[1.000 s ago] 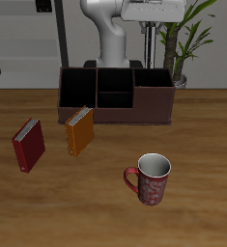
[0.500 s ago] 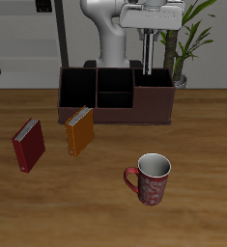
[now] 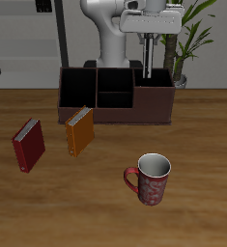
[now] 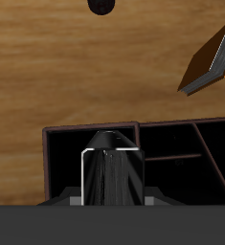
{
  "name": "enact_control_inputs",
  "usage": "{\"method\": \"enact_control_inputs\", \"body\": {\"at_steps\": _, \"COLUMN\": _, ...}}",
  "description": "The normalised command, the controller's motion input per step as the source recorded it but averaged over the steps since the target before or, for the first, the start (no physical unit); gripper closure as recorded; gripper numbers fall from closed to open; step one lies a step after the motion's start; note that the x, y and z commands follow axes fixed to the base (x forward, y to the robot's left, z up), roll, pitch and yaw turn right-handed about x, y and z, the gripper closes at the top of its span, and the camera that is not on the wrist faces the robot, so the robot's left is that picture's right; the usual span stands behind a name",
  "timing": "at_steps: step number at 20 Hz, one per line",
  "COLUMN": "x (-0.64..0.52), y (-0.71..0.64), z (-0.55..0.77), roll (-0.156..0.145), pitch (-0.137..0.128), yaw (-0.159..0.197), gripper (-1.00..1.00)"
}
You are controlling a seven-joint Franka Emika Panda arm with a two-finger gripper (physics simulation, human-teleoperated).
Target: Place the striped book into the back desk caddy's right compartment
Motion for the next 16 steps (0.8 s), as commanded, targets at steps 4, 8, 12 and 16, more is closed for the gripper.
{"method": "enact_control_inputs", "body": {"at_steps": 4, "x": -0.04, "y": -0.02, "z": -0.04, "roll": 0.018, "pitch": 0.017, "yaw": -0.003, "gripper": 1.0}}
{"method": "enact_control_inputs", "body": {"at_steps": 8, "x": 0.02, "y": -0.01, "z": -0.02, "roll": 0.001, "pitch": 0.008, "yaw": -0.002, "gripper": 1.0}}
{"method": "enact_control_inputs", "body": {"at_steps": 12, "x": 0.03, "y": 0.0, "z": -0.13, "roll": -0.003, "pitch": 0.025, "yaw": -0.008, "gripper": 1.0}}
{"method": "enact_control_inputs", "body": {"at_steps": 16, "x": 0.03, "y": 0.06, "z": -0.15, "roll": 0.02, "pitch": 0.028, "yaw": 0.014, "gripper": 1.0}}
